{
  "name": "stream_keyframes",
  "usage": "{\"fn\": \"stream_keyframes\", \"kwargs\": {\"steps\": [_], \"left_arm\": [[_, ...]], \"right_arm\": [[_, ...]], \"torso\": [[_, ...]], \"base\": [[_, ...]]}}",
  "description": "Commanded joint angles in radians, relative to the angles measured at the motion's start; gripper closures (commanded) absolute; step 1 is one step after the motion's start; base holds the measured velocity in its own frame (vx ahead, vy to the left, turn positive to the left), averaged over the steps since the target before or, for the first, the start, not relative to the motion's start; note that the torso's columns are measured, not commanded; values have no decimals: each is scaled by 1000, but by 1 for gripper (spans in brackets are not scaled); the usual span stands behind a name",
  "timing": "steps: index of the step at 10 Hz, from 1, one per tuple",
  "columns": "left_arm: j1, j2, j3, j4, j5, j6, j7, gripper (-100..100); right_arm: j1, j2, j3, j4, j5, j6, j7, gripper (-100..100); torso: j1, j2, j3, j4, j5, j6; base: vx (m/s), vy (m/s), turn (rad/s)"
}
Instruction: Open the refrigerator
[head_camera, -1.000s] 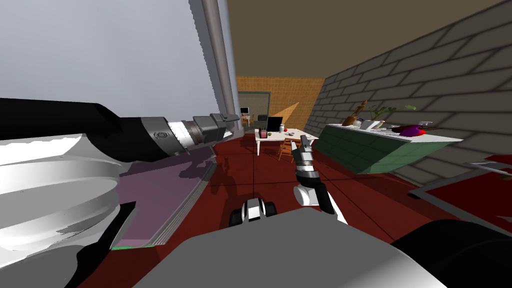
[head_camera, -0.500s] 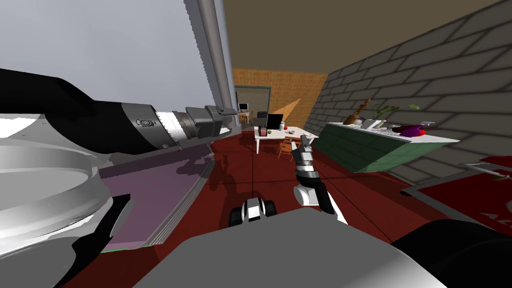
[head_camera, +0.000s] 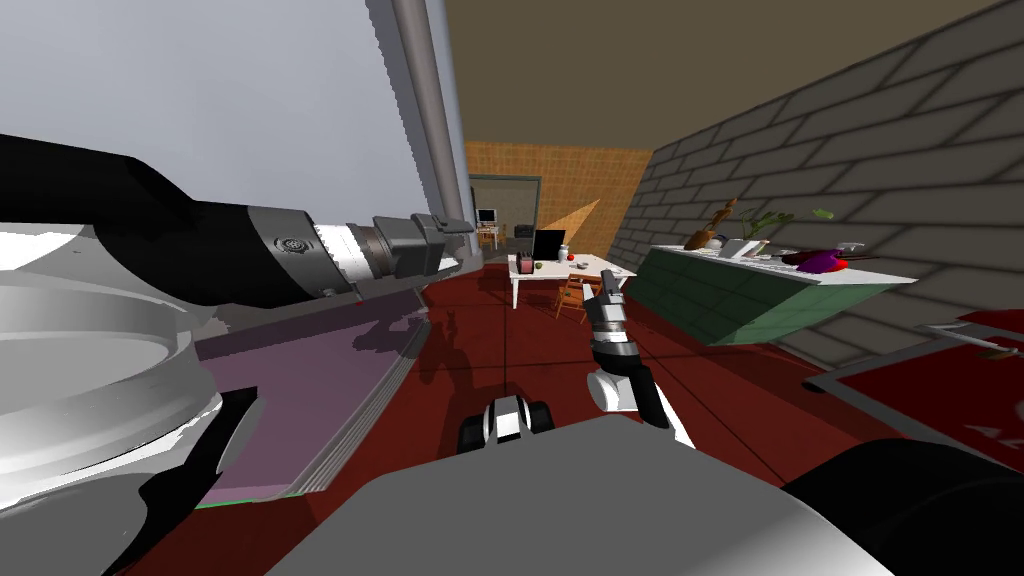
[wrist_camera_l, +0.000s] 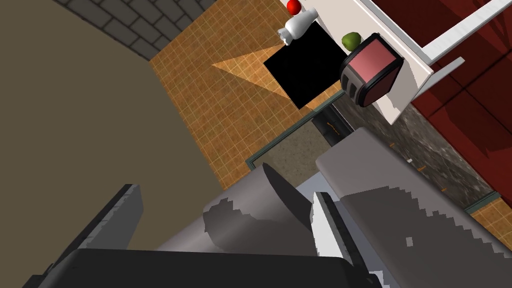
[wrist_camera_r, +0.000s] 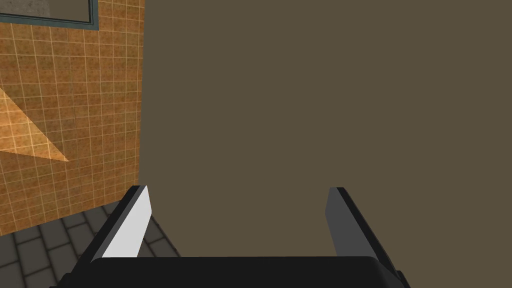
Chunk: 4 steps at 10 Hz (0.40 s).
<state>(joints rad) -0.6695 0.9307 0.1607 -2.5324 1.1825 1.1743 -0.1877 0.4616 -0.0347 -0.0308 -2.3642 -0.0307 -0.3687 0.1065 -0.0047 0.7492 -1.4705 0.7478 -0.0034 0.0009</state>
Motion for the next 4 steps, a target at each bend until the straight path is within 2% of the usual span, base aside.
{"fn": "stream_keyframes", "kwargs": {"steps": [1,4], "left_arm": [[3,0,-3,0,1,4,1,0],[9,1,-9,0,4,10,2,0]], "right_arm": [[0,0,0,0,0,0,0,0],[0,0,0,0,0,0,0,0]], "torso": [[1,-4,-2,-3,1,0],[4,-10,-5,-8,3,-1]], "base": [[0,0,0],[0,0,0]]}}
